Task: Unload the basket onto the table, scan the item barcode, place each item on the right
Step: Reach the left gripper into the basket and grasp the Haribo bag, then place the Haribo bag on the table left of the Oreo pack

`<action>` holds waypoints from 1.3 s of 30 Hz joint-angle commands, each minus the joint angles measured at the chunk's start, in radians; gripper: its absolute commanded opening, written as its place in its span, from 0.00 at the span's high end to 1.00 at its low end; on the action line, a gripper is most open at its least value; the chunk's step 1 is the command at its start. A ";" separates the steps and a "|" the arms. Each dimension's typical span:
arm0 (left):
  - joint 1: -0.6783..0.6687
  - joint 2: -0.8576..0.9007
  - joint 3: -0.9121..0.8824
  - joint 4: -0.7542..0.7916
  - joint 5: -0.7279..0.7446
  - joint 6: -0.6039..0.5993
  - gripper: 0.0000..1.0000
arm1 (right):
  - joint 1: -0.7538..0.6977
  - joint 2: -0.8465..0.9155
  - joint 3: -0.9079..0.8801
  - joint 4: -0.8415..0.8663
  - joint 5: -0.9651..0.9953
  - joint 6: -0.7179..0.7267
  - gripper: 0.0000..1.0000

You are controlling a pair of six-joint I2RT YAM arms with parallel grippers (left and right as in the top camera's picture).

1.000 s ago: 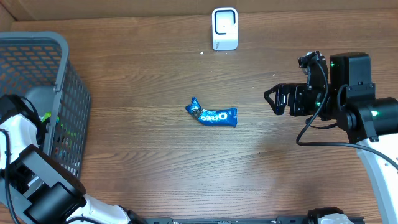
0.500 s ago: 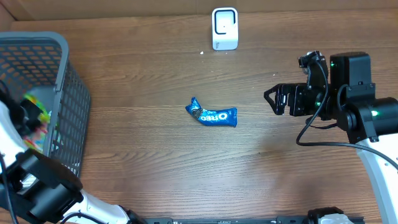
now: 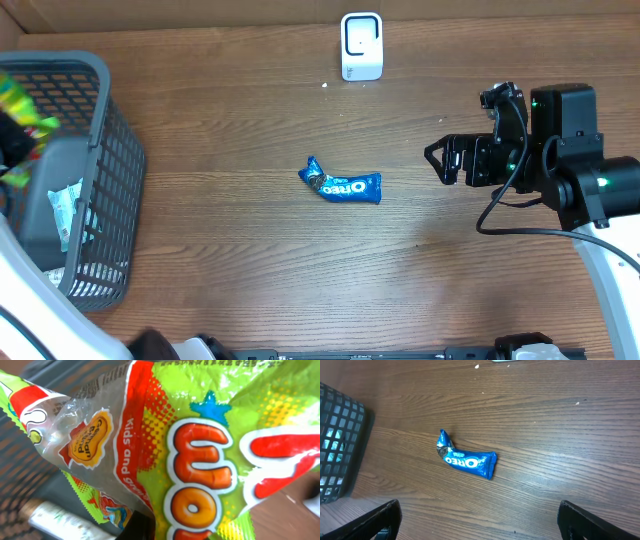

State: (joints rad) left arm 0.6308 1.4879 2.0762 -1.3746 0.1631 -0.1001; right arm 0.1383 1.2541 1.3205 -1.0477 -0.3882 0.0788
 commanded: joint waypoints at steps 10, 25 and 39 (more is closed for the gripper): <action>-0.533 -0.028 -0.195 -0.142 0.058 0.052 0.96 | 0.004 -0.001 0.025 0.002 0.002 -0.001 0.00; -0.711 0.027 -0.976 0.533 0.037 -0.039 0.96 | 0.004 -0.001 0.025 -0.055 0.003 -0.001 0.00; -0.715 0.153 -1.056 0.623 0.037 -0.029 0.58 | 0.004 -0.001 0.025 -0.055 0.003 -0.001 0.00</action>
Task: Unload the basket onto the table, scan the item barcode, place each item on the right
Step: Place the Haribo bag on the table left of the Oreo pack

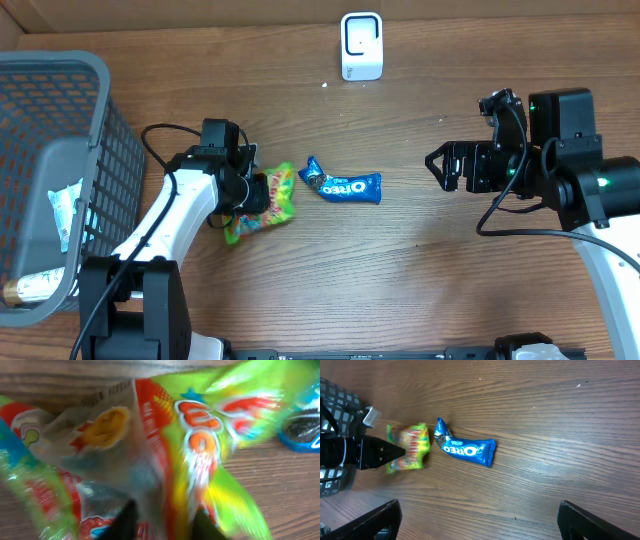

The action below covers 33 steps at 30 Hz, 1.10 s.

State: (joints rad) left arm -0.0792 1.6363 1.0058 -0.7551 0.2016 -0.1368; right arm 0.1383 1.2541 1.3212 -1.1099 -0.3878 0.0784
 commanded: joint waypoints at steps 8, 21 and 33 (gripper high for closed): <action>-0.005 0.003 0.255 -0.202 0.001 0.063 0.20 | 0.004 -0.001 0.024 0.002 0.002 -0.001 0.00; -0.005 0.004 0.979 -0.620 0.001 0.064 0.03 | 0.004 -0.001 0.024 -0.004 0.002 0.000 0.00; 0.141 0.004 1.426 -0.866 -0.128 0.115 0.00 | 0.004 -0.001 0.024 -0.004 0.002 -0.001 0.00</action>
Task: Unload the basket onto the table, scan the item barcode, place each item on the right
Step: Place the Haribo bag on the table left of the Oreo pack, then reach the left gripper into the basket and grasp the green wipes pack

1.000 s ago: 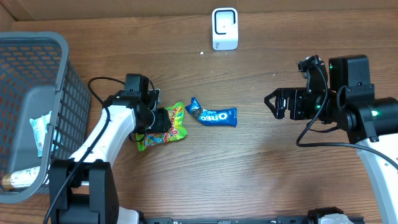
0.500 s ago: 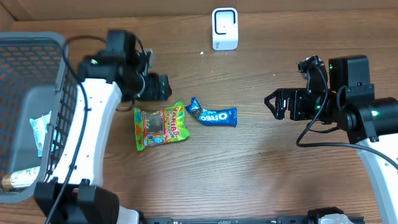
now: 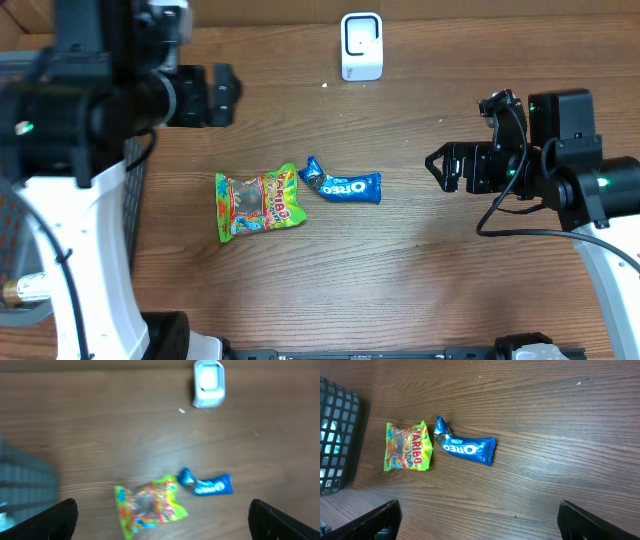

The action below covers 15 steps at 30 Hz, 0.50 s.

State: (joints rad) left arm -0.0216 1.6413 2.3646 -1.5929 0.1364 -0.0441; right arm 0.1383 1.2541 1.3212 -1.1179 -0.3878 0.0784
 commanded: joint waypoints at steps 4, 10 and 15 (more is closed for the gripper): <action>0.259 0.001 0.073 -0.052 -0.074 -0.019 0.00 | 0.004 -0.001 0.024 0.002 0.002 -0.001 0.00; 0.483 0.024 0.072 -0.042 -0.092 -0.095 0.00 | 0.004 -0.001 0.024 -0.010 0.002 -0.001 0.00; 0.542 0.078 0.072 -0.061 -0.110 -0.107 0.00 | 0.004 -0.001 0.024 -0.011 0.002 -0.001 0.00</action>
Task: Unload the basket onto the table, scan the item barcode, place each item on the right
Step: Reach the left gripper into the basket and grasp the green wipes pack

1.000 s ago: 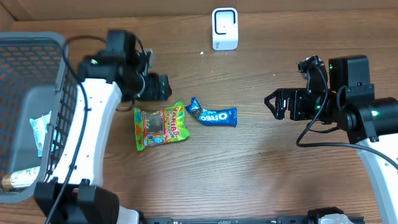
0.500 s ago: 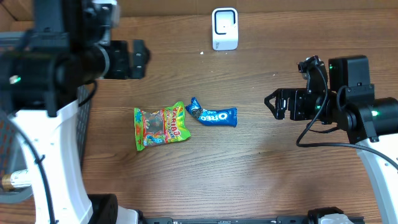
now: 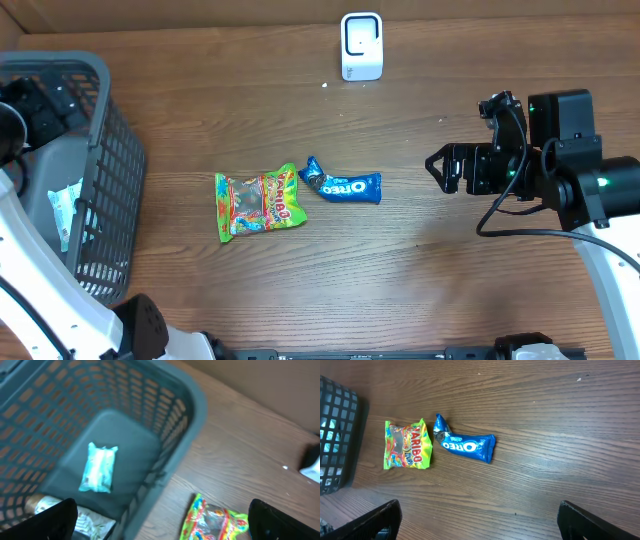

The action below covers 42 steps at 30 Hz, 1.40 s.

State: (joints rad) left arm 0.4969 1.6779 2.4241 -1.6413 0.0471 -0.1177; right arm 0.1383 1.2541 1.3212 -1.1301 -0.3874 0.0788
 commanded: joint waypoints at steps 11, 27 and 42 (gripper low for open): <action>0.093 0.163 -0.037 -0.048 -0.096 -0.109 0.01 | 0.004 -0.001 0.024 -0.002 0.002 -0.002 0.00; 0.241 0.167 -0.443 0.079 -0.194 -0.188 0.00 | 0.004 -0.001 0.024 -0.002 0.005 -0.002 0.00; 0.217 0.168 -0.912 0.611 -0.119 -0.009 0.12 | 0.004 -0.001 0.024 -0.002 0.005 -0.002 0.00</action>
State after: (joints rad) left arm 0.7147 1.8423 1.5955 -1.0855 -0.0681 -0.1669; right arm 0.1383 1.2541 1.3212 -1.1370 -0.3851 0.0784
